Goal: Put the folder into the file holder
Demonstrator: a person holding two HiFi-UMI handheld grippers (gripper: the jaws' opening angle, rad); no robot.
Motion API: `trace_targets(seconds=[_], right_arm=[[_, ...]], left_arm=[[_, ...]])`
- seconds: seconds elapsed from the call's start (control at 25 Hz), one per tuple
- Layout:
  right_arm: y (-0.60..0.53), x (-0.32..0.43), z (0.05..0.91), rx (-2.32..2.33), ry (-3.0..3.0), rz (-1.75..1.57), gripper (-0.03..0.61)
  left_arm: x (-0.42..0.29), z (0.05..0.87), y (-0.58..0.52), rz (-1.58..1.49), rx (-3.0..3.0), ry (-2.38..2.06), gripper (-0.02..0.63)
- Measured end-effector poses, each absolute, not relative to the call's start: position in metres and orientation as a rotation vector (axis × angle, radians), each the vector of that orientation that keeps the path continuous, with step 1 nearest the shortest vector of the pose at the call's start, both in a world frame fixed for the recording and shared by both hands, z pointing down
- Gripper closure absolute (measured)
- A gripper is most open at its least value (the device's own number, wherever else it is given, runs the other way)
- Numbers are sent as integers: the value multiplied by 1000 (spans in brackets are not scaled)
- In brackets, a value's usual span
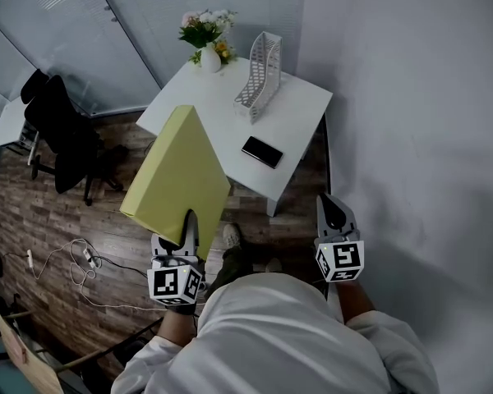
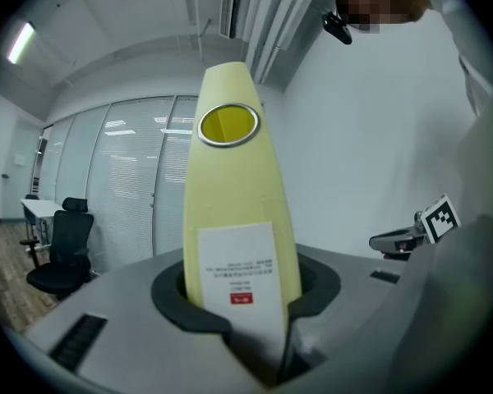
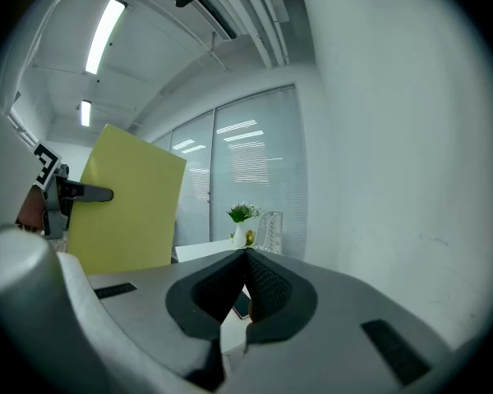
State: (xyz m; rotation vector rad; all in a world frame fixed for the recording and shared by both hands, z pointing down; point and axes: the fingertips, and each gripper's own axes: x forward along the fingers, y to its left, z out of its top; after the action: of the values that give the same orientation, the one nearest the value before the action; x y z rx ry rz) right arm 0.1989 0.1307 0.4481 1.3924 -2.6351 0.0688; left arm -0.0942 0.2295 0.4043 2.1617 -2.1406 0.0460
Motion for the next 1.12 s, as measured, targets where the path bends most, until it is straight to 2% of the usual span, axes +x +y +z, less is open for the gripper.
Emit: trace_targets(seconds=[0.52, 0.92, 1.12], right_arm=[[26, 147, 450, 1509, -2497, 58, 566], [-41, 86, 433, 1655, -2388, 84, 566], [-53, 83, 448, 1683, -2330, 132, 566]], left_arm=[[-149, 418, 86, -6, 2277, -1984, 454], [-193, 391, -35, -70, 2439, -1825, 456], [-192, 381, -80, -99, 2511, -1783, 456]])
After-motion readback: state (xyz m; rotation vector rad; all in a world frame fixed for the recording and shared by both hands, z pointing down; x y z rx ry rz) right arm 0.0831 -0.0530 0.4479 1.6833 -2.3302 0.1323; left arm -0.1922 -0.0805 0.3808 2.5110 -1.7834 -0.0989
